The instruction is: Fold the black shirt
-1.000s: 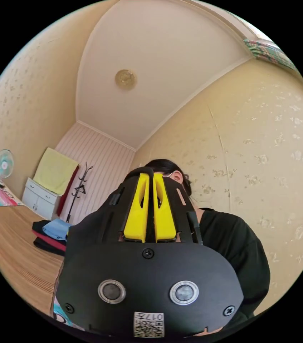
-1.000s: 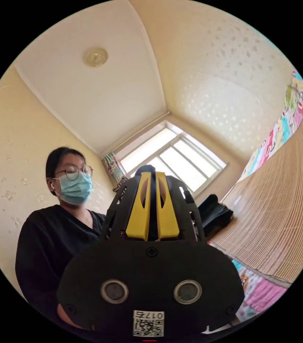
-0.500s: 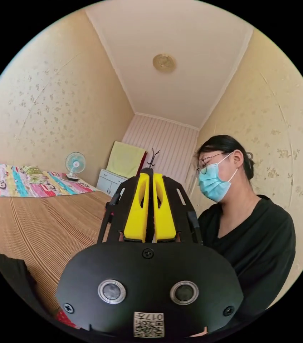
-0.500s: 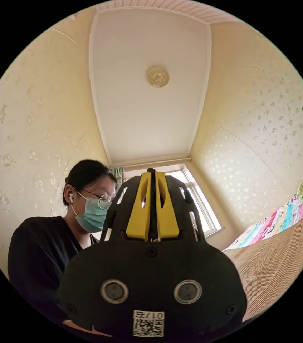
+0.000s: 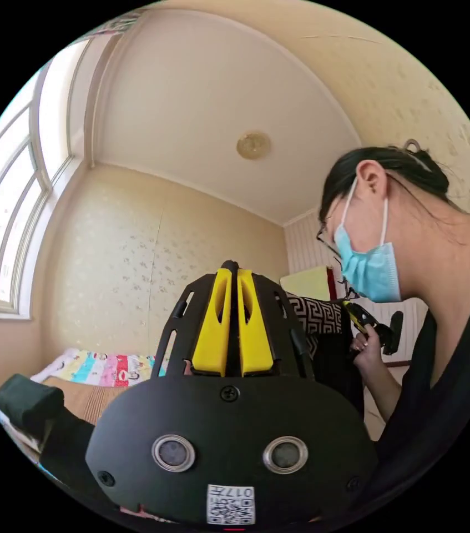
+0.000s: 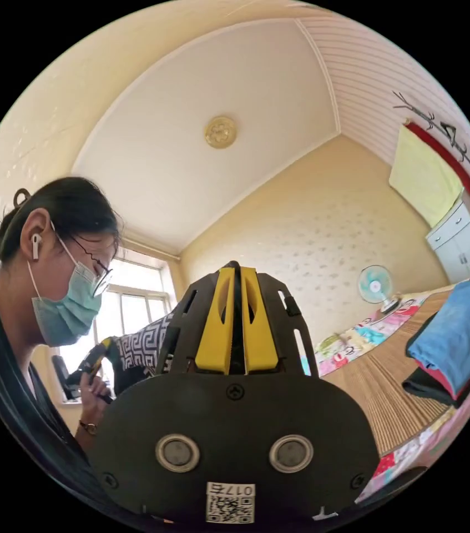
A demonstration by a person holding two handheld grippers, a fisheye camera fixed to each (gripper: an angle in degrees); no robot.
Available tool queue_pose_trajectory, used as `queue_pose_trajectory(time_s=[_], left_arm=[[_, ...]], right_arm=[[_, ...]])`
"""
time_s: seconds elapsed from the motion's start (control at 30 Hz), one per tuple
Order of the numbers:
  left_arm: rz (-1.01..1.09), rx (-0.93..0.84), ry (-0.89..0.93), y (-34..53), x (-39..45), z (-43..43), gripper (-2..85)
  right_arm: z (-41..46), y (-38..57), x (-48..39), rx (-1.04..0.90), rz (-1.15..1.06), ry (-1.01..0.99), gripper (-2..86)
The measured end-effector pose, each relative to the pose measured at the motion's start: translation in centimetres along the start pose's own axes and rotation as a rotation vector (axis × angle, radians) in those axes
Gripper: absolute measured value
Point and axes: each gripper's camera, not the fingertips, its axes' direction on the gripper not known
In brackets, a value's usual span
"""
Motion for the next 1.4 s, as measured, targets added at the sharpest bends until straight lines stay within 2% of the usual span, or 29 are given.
queue_pose_trajectory(time_s=[0.07,0.17,0.27,0.33,0.43,0.5,0.53,0.57,0.63,0.67,0.73,0.83,0.93,1.07,1.2,1.27,1.4], left_arm=[[0.096,0.047,-0.071,-1.1,1.8,-1.0,-1.0],[0.069,0.075,-0.137,-1.4,1.0,-0.5,-1.0],[0.029,0.088,-0.178,-0.6,-1.6,1.8,-0.9],[0.043,0.044,-0.247,0.0,-3.8,4.8,-0.9],[0.072,-0.121,-0.293,0.9,-9.2,13.4,-0.8],[0.074,-0.27,-0.304,1.6,-13.8,21.3,-0.7],[0.088,-0.421,-0.314,2.7,-17.3,27.7,-0.6],[0.047,-0.658,-0.299,4.9,-21.9,34.8,-0.3],[-0.104,-0.904,-0.237,9.6,-28.2,41.4,0.7],[-0.216,-0.919,-0.202,11.8,-30.6,41.9,0.9],[-0.312,-0.917,-0.117,14.4,-32.4,40.7,0.5],[-0.334,-0.961,-0.085,19.8,-32.1,36.9,0.3],[-0.326,-1.118,-0.034,27.0,-30.9,33.4,0.6],[-0.443,-1.223,-0.018,33.8,-31.2,26.3,2.0],[-0.569,-1.201,-0.059,35.0,-33.3,19.3,4.4],[-0.668,-1.188,-0.056,35.3,-34.6,15.2,7.2],[-0.683,-1.158,-0.012,35.0,-35.2,11.5,11.3]], right_arm=[[-0.7,0.5,-2.7,0.052,-0.123,0.045,2.2],[-0.5,1.8,-5.0,0.103,-0.195,0.03,2.2],[2.3,3.4,-5.6,0.093,-0.23,0.046,2.1],[5.7,3.9,-4.2,0.036,-0.175,0.07,1.9],[15.0,4.7,0.1,-0.123,-0.114,0.096,1.8],[22.7,5.9,2.1,-0.22,-0.163,0.159,1.8],[29.1,7.5,3.1,-0.316,-0.266,0.263,1.8],[35.7,10.1,4.9,-0.42,-0.359,0.394,1.9],[43.1,14.5,9.6,-0.58,-0.319,0.512,2.0],[46.4,17.8,12.5,-0.715,-0.284,0.527,2.0],[48.7,23.1,15.8,-0.891,-0.244,0.565,2.0],[45.9,31.4,18.3,-1.018,-0.248,0.503,1.7],[41.0,40.5,19.5,-1.165,-0.308,0.476,1.1],[32.5,49.1,19.6,-1.308,-0.248,0.405,1.8],[24.7,49.8,19.3,-1.307,-0.172,0.4,3.5],[19.9,47.7,20.8,-1.254,-0.071,0.461,4.5],[14.9,45.5,25.2,-1.293,0.084,0.588,7.3]])
